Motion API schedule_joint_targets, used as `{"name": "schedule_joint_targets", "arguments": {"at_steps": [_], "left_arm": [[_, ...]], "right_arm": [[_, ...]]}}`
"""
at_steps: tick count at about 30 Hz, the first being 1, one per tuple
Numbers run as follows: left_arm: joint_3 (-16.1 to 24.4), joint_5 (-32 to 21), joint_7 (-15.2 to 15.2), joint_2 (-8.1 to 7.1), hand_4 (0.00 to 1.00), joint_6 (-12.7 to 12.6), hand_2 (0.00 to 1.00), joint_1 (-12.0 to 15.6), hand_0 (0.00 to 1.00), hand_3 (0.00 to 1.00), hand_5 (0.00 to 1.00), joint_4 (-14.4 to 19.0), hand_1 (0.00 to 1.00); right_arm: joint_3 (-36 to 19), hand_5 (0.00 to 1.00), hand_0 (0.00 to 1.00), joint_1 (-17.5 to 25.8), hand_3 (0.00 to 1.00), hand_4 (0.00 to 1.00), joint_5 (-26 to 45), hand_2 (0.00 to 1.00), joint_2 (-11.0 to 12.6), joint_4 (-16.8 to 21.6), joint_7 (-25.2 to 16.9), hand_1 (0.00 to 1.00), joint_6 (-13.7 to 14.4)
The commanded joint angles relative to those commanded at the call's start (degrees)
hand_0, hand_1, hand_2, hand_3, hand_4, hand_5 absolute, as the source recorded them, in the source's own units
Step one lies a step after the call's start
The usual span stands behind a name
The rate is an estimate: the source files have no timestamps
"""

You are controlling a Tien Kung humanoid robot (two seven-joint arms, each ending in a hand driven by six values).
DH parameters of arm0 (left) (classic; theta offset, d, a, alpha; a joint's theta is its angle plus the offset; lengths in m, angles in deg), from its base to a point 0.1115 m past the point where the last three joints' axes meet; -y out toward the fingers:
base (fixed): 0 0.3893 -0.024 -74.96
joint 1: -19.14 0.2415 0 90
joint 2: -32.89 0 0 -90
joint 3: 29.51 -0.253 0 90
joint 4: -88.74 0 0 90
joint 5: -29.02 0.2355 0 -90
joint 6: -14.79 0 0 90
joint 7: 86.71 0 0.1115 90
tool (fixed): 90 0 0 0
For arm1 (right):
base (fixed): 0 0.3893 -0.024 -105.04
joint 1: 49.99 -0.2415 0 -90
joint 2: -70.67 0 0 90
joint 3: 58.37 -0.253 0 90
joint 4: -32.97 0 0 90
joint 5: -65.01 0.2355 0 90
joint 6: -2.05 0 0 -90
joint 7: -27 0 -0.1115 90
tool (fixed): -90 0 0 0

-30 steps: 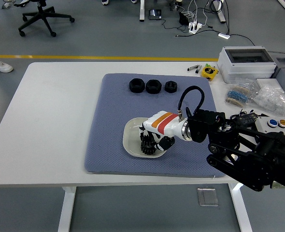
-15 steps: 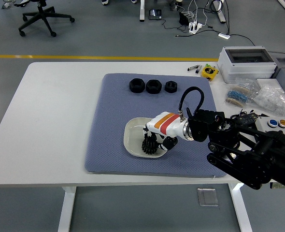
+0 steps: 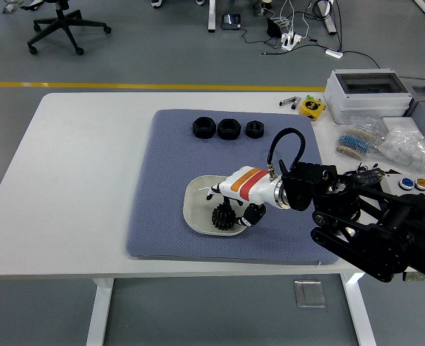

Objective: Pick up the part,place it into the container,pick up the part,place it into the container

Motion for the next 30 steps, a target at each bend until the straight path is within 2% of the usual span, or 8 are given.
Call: {"name": "schedule_joint_targets", "arguments": {"at_steps": [16,17,20,22,23,28,29,30], "left_arm": [[0.4,0.6,0.1,0.00,0.588,-0.1,0.868,0.0,0.878,0.630,0.724,0.0,0.844],[0.5,0.6,0.1,0.00,0.587,-0.1,0.868,0.0,0.878,0.629,0.723,0.0,0.842],[0.6,0.8,0.2,0.00,0.587,-0.1,0.868,0.0,0.878,0.629,0.723,0.0,0.842],[0.8,1.1,0.3,0.00,0.587,-0.1,0.868,0.0,0.878,0.629,0.723,0.0,0.842],[0.8,1.1,0.3,0.00,0.587,-0.1,0.869,0.0,0.878,0.630,0.723,0.0,0.843],[1.1,1.5,0.5,0.00,0.587,-0.2,0.869,0.0,0.878,0.630,0.723,0.0,0.843],[1.2,1.7,0.5,0.00,0.587,-0.2,0.870,0.0,0.878,0.631,0.724,0.0,0.843],[1.3,1.8,0.5,0.00,0.587,-0.2,0.870,0.0,0.878,0.631,0.724,0.0,0.843]], "right_arm": [[-3.8,0.095,0.336,-0.3,0.857,0.770,-1.7,0.720,1.4,0.6,0.3,0.444,0.3],[-4.2,0.131,0.444,-0.1,0.886,0.861,-2.0,0.778,1.5,0.6,0.2,0.571,0.6],[-5.7,0.131,0.444,0.4,0.886,0.861,-2.5,0.778,1.8,0.8,0.1,0.571,1.6],[-7.6,0.131,0.444,1.4,0.886,0.861,-1.2,0.778,2.2,1.3,-0.4,0.571,3.8],[-8.7,0.183,0.785,2.0,0.998,0.948,-0.2,0.949,2.4,1.6,-0.7,0.811,5.3],[-14.7,0.183,0.785,4.7,0.998,0.948,4.9,0.949,4.2,4.5,-1.0,0.811,9.1],[-15.7,0.208,0.903,5.2,0.998,0.964,6.2,0.998,4.6,4.9,-1.4,0.902,10.1],[-16.6,0.208,0.903,5.7,0.998,0.964,7.7,0.998,4.9,5.3,-1.9,0.902,11.1]]}}
